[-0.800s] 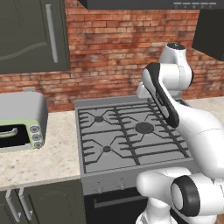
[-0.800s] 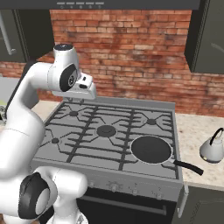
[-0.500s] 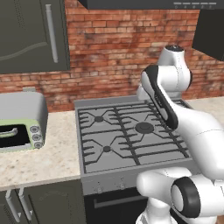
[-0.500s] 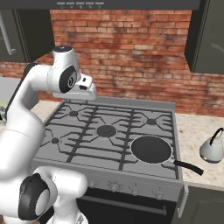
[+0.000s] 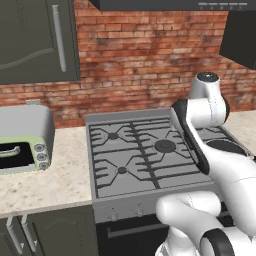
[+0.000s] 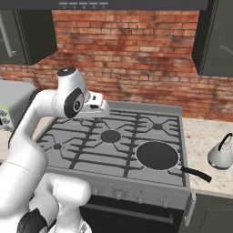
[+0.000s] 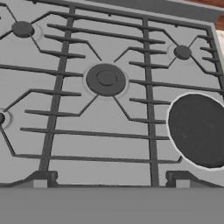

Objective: Pick the kettle from the counter and place it on a stove burner. Then turn the burner on.

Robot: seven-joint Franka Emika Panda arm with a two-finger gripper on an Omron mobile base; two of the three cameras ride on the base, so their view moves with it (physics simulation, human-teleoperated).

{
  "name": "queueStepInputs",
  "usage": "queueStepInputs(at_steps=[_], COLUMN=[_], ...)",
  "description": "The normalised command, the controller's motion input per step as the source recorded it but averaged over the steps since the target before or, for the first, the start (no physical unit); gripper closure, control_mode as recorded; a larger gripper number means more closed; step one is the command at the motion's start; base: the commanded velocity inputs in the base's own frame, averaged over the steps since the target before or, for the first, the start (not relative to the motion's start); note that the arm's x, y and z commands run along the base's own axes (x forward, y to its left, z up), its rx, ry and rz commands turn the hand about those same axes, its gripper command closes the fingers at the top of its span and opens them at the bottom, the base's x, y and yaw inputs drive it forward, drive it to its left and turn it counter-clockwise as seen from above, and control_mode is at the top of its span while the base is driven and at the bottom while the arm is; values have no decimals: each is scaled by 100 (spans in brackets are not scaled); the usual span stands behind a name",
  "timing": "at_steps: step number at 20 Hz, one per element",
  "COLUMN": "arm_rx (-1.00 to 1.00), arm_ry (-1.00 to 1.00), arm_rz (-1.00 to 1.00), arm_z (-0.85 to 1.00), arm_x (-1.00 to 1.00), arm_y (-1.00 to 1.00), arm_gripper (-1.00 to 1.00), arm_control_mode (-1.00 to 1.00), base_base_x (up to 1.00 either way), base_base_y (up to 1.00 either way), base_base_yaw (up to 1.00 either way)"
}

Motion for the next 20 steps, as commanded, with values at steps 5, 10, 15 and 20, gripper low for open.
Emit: queueStepInputs(at_steps=[5, 10, 15, 20], arm_rx=[-1, 0, 4, 10], arm_ry=[-3, -4, -17, -30], arm_rz=[-6, -13, -16, -13], arm_z=[-31, -14, -1, 0], arm_x=[-25, -13, -5, 0], arm_y=[-86, -99, -100, -100], arm_gripper=[-100, -100, -100, -100], arm_control_mode=[-100, -100, -100, -100], base_base_x=[0, 0, 0, 0], base_base_y=[0, 0, 0, 0], base_base_yaw=[0, 0, 0, 0])
